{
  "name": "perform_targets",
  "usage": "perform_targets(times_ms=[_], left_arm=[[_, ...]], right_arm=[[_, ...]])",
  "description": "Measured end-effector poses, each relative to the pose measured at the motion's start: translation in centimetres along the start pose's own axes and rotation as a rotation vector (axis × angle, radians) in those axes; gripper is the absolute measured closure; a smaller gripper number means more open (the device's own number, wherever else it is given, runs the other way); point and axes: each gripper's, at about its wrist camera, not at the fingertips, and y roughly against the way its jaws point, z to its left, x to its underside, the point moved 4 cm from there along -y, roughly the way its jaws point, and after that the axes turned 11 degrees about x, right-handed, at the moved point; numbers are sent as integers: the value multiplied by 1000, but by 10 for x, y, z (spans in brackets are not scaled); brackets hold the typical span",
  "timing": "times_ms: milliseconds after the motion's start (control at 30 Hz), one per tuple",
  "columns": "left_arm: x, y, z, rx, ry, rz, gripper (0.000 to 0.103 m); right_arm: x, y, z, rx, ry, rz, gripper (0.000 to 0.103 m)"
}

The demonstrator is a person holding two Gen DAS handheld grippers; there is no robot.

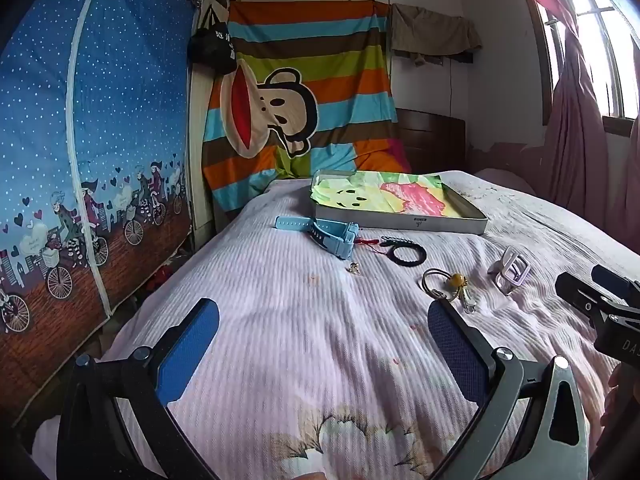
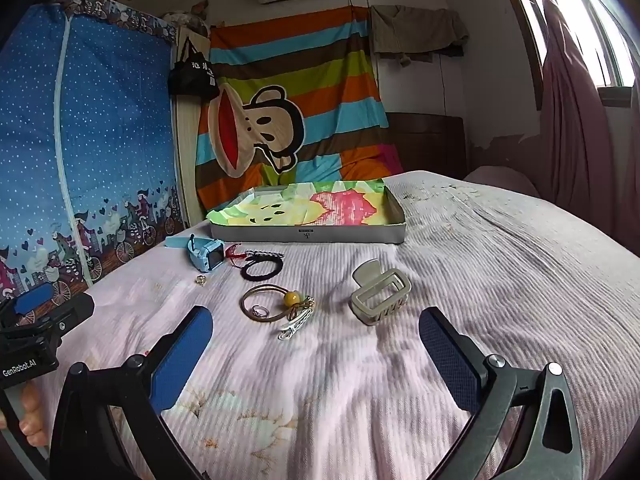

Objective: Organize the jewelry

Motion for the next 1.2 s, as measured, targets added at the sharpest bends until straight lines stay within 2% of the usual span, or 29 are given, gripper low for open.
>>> perform_targets(times_ms=[1200], left_arm=[[-4,1,-2,-6,-14,-11,1]], right_arm=[[1,-2,2,0,9,1,0]])
